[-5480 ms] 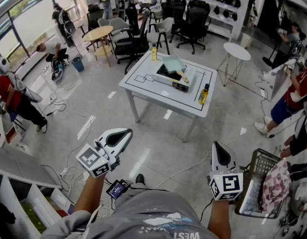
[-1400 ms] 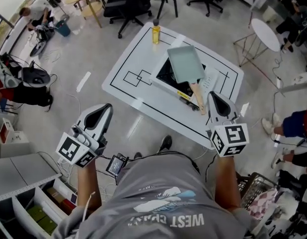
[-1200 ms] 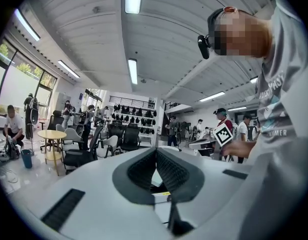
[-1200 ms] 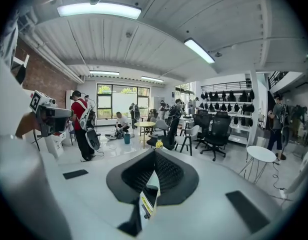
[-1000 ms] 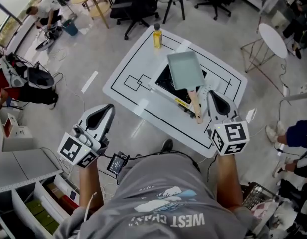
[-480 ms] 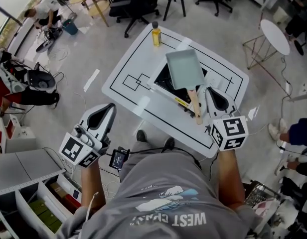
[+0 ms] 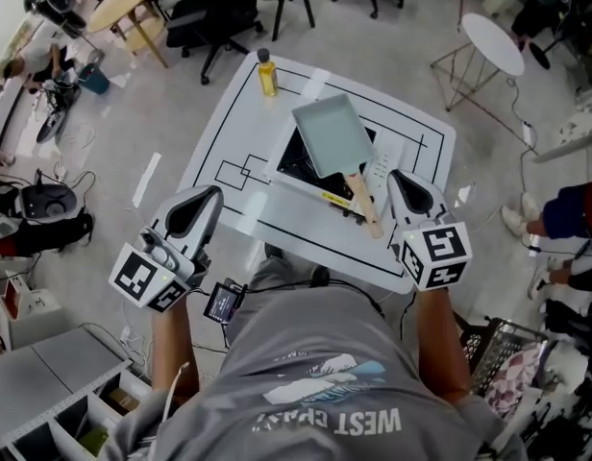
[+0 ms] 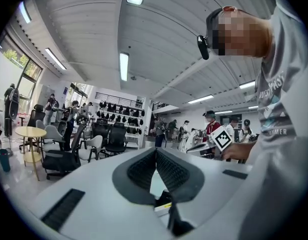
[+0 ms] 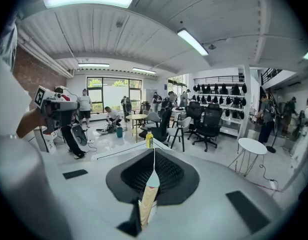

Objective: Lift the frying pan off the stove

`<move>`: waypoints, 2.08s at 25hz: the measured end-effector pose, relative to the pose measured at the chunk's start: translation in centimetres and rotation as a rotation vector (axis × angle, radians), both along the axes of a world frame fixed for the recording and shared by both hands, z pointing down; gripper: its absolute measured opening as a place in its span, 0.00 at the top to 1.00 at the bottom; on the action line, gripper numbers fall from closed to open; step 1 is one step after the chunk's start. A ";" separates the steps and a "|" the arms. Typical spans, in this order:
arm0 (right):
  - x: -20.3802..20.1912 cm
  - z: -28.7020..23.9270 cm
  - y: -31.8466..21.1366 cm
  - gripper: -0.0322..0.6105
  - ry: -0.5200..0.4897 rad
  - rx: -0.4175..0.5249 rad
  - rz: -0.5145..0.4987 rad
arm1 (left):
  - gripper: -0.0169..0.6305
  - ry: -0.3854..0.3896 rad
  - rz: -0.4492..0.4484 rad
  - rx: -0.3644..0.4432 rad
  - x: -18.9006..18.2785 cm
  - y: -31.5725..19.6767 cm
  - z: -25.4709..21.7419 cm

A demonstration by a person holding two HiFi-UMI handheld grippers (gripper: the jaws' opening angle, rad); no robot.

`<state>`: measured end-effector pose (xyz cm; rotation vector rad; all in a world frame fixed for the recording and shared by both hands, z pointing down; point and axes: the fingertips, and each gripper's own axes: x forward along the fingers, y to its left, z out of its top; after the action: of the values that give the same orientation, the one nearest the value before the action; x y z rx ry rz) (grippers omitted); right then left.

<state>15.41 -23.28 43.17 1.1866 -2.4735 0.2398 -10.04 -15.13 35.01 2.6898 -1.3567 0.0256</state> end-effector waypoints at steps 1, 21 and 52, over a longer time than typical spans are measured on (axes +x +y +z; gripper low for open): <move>0.1 0.1 0.0 0.92 0.009 -0.003 0.012 | 0.98 0.006 0.015 0.005 -0.1 -0.5 -0.1; -2.7 6.6 -1.0 0.70 0.123 -0.211 0.010 | 0.98 0.073 0.052 -0.045 -4.5 -3.1 2.6; -3.4 21.1 -0.6 0.42 0.437 -0.625 -0.117 | 0.98 0.113 -0.009 -0.114 -8.6 -5.0 6.6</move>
<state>11.99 -23.86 64.27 0.7275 -1.8706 0.5967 -18.69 -20.12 41.59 2.5503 -1.2938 -0.0472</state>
